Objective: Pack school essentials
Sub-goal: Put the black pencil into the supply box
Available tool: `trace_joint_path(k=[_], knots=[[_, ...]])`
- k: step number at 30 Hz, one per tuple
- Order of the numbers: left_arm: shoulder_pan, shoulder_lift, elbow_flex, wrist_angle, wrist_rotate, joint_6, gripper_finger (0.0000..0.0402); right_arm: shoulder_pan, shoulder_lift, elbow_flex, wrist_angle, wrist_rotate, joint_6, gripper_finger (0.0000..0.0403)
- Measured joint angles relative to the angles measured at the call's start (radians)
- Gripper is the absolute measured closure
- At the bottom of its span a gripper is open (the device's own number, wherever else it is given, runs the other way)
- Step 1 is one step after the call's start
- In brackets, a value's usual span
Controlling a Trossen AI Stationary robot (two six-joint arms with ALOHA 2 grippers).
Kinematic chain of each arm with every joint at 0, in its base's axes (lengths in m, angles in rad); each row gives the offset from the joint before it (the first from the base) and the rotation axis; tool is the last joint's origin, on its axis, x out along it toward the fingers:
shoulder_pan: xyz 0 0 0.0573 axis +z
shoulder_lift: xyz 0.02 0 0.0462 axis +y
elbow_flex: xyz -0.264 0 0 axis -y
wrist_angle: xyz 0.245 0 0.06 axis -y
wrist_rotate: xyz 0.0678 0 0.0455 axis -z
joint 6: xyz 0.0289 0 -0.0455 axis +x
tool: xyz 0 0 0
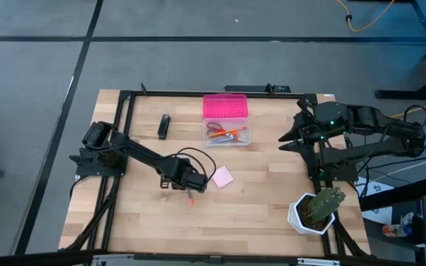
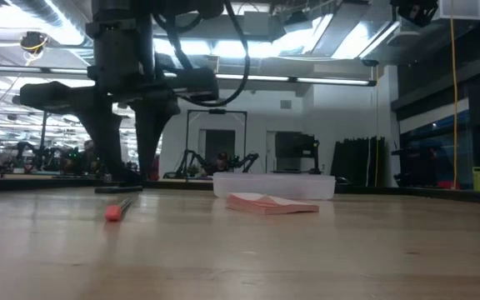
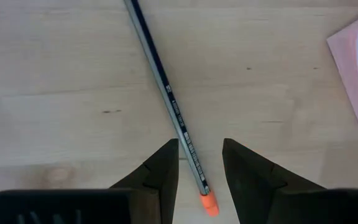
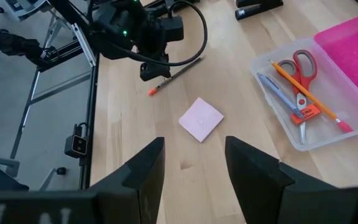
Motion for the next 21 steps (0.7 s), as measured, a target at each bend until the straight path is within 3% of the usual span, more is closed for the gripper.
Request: trace_joint_path(k=[8, 14, 21], knots=[[0.000, 0.000, -0.042, 0.015, 0.000, -0.025, 0.0284, 0.000, 0.000, 0.000, 0.001, 0.000, 0.000, 0.0234], [0.000, 0.002, -0.101, 0.129, 0.000, -0.048, 0.0284, 0.000, 0.000, 0.000, 0.001, -0.001, 0.000, 0.0234], [-0.002, 0.041, -0.104, 0.119, 0.001, -0.076, 0.0284, 0.000, 0.000, 0.000, 0.001, -0.001, 0.000, 0.0234]])
